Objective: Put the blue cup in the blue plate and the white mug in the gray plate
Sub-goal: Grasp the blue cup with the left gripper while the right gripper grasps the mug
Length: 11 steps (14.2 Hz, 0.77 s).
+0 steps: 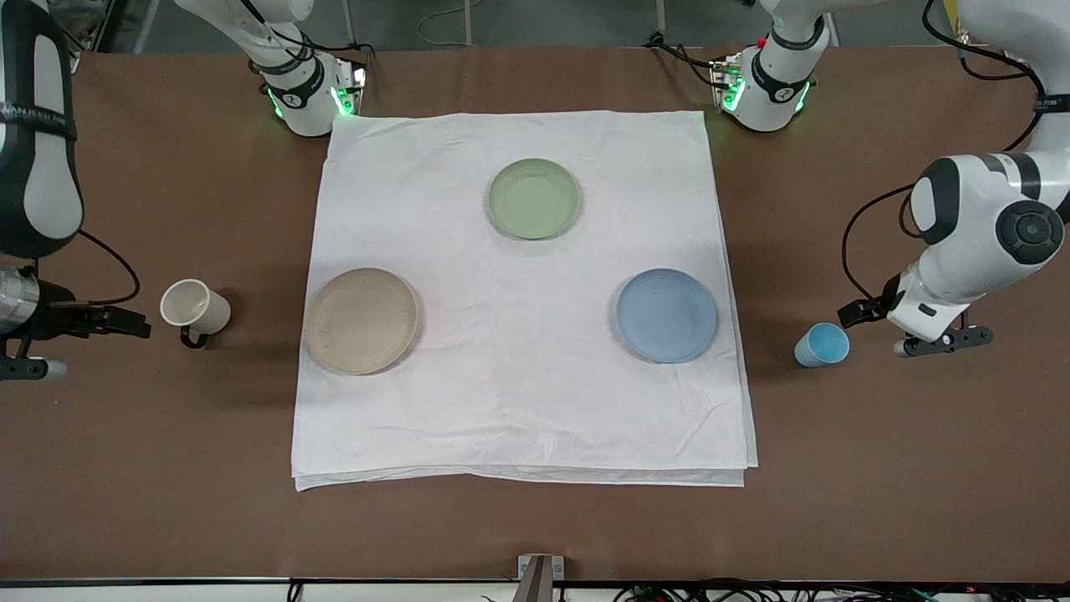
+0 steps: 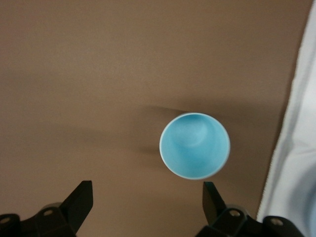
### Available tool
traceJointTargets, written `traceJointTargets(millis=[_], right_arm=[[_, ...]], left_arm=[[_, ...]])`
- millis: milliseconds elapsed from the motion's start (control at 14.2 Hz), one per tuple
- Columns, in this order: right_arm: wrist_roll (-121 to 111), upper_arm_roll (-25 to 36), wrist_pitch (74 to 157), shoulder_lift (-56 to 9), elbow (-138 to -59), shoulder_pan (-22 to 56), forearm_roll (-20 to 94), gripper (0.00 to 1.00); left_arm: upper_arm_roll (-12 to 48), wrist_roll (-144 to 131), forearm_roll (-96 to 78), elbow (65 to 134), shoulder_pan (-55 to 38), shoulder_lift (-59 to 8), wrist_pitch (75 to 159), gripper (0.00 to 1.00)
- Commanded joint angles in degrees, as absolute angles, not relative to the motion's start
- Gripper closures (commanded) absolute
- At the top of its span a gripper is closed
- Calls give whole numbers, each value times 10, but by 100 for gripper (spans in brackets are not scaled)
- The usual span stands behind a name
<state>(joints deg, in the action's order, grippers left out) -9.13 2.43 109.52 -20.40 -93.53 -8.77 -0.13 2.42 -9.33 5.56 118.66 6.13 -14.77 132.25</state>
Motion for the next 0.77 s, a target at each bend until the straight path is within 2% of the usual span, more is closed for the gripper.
traceJointTargets(millis=[0,70,282,423,493,704], right_arm=[[-103,16,1186,-192,-1039,-120,8,0],[-103,15,1216,-194,-1067,-131,10,0],[-104,15,1307,-205,-1134,-132,17,0],[-103,14,1329,-212,-1154,-132,18,0],[-104,14,1332,-220,-1155,-131,25,0],[-105,14,1339,-238,-1154,-132,28,0]], left_arm=[[26,-98,62,1188,69,-175,1355,24],[27,-99,59,1186,69,-189,1364,25],[28,-100,58,1177,69,-207,1378,42],[29,-100,57,1167,69,-218,1377,44],[29,-99,57,1165,69,-220,1378,50],[30,-98,35,1157,62,-224,1378,91]])
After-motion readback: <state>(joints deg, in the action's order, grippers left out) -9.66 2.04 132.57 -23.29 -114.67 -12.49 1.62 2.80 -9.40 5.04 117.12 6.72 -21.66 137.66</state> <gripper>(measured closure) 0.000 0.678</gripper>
